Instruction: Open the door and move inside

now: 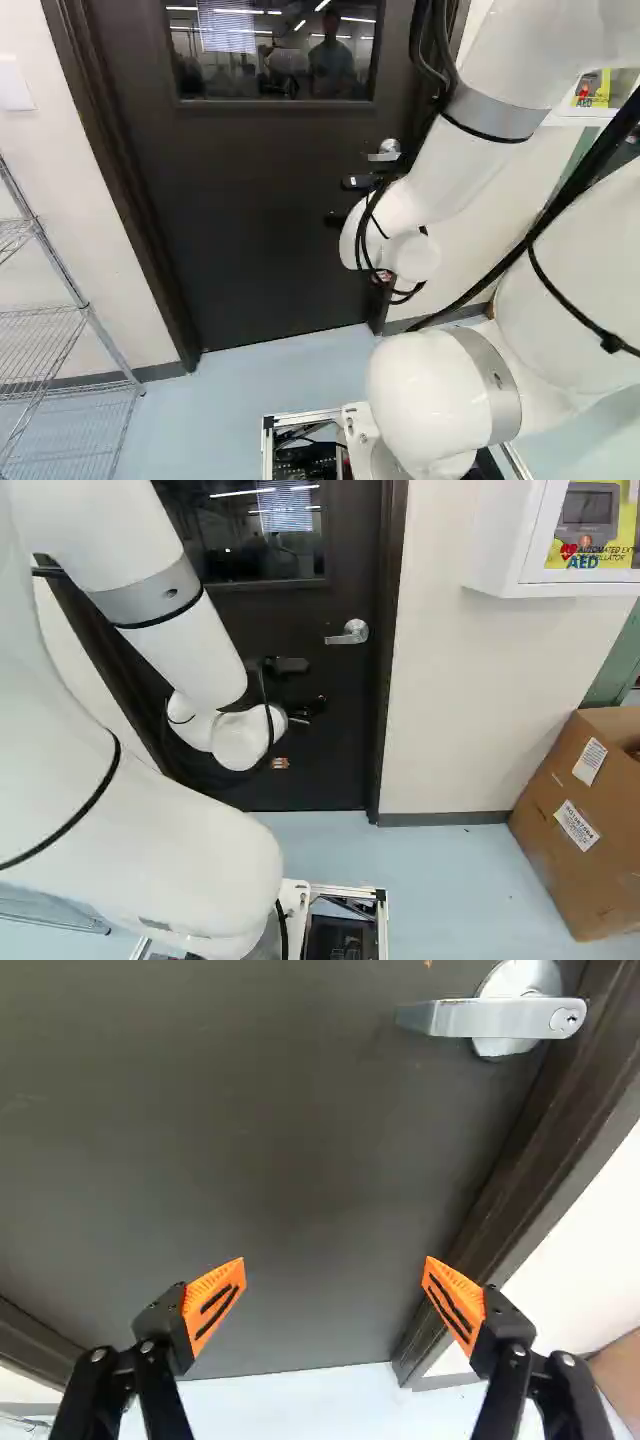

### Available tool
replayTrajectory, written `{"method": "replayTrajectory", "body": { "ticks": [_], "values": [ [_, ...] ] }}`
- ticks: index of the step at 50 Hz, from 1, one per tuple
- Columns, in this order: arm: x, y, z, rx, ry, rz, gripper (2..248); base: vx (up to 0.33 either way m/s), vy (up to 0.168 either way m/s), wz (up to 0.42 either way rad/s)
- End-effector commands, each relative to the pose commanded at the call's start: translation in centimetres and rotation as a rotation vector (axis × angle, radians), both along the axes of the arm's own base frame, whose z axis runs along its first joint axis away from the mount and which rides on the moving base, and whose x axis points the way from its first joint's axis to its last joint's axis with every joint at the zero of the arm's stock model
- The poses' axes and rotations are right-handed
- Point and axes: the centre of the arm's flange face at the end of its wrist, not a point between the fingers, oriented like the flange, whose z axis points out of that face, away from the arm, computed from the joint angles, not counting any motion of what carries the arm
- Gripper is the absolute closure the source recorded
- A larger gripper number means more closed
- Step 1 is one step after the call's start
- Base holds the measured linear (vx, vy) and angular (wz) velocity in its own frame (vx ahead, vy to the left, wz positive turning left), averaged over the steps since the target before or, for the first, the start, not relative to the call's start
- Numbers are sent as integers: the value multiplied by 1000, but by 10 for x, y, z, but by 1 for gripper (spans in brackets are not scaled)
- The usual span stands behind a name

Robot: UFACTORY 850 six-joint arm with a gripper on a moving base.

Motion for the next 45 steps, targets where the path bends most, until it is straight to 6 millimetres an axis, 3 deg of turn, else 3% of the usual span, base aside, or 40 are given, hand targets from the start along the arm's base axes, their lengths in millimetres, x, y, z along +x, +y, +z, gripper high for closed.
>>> {"method": "replayTrajectory", "body": {
  "ticks": [45],
  "values": [
    [18,-5,42,-2,-121,-14,3,0,0,0]
  ]
}}
